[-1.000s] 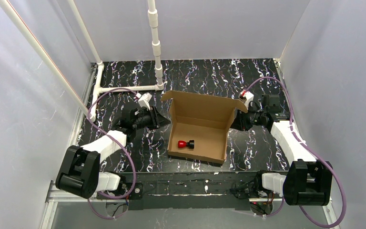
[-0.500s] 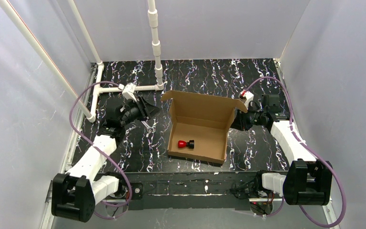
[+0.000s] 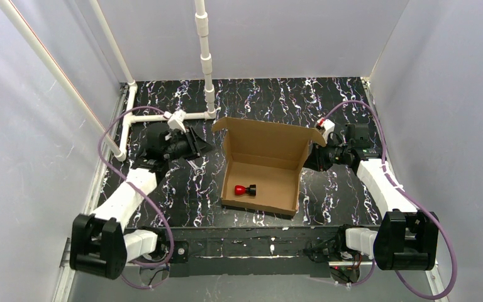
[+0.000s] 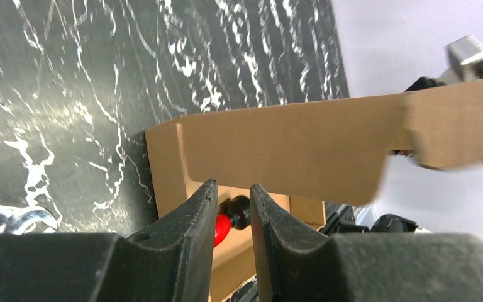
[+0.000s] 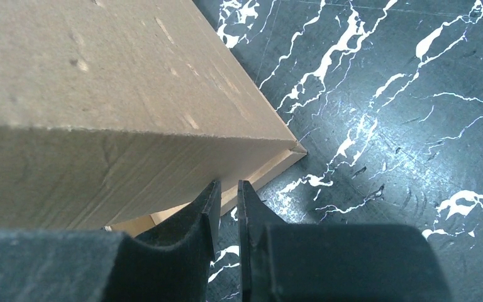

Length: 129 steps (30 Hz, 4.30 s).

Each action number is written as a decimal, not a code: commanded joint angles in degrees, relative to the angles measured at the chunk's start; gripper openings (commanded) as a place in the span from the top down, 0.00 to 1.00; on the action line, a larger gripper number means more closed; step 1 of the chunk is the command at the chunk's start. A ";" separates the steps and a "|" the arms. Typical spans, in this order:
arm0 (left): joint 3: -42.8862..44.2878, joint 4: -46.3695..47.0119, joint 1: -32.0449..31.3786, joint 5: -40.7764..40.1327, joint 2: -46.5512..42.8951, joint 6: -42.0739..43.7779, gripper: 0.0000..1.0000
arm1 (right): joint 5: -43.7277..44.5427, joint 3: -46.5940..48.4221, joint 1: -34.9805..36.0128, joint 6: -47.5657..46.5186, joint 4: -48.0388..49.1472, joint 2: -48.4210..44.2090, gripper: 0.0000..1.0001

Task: Fold the paper box

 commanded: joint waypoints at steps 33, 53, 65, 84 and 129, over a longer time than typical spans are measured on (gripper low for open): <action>2.06 0.30 -8.54 -2.13 13.39 3.71 0.76 | 3.92 -1.08 1.83 -5.75 5.54 -0.09 0.72; -0.17 0.03 -7.25 -1.62 11.17 3.54 0.76 | -1.27 -3.66 1.76 -5.25 7.10 0.28 0.74; -1.44 -0.91 -6.71 -1.53 8.57 2.04 0.76 | 0.76 -3.36 1.76 -7.25 5.35 1.00 0.75; 0.09 -19.34 -5.98 -2.69 -1.72 2.29 0.43 | -5.30 4.09 2.23 -16.27 -6.65 -0.29 0.55; -0.49 -6.54 -13.19 -11.39 18.88 -18.20 0.68 | -0.86 12.29 3.17 -4.55 -9.97 25.96 0.59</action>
